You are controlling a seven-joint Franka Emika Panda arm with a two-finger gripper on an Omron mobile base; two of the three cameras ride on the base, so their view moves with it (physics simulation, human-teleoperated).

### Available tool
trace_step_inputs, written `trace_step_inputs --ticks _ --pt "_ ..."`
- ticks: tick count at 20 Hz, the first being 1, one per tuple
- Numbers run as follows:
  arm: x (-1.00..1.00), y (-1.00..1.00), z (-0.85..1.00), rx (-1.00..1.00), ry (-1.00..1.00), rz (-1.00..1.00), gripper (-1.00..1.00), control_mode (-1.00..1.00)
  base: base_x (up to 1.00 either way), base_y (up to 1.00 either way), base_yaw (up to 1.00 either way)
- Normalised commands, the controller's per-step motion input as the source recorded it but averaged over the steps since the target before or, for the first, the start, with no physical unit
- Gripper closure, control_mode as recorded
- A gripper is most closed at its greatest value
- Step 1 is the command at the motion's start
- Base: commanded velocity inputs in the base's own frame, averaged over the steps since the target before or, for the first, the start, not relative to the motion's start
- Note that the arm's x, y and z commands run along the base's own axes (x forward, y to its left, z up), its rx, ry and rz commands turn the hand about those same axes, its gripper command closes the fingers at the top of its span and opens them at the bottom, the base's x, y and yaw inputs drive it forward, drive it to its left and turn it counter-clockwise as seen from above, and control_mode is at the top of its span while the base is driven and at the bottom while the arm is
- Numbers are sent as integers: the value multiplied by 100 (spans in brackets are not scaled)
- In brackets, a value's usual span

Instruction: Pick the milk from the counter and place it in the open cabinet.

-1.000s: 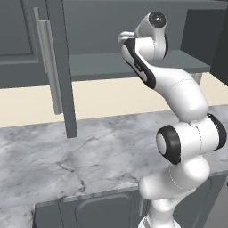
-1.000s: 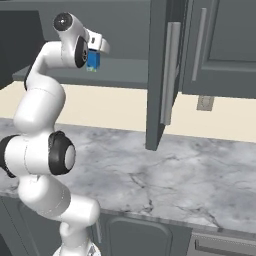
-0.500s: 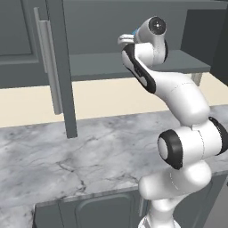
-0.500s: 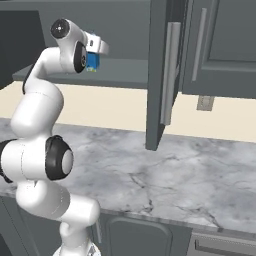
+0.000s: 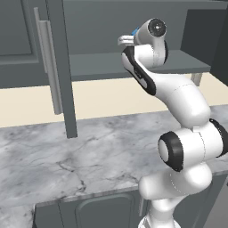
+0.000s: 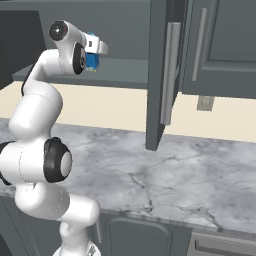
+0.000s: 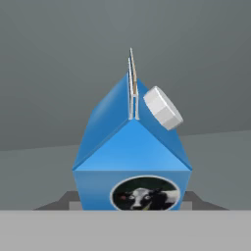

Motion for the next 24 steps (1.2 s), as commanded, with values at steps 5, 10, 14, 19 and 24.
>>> trace_step_inputs --ticks 5,10,14,19,24 --pt "0 0 0 0 0 0 -100 -100 0 0 0" --pt "0 0 0 0 0 0 -100 -100 0 0 0" --pt "0 0 0 0 0 0 -100 -100 0 0 0" --pt "-22 0 0 0 -2 2 -100 -100 0 0 0" --pt "-57 2 2 0 -3 6 -100 -100 0 0 0"
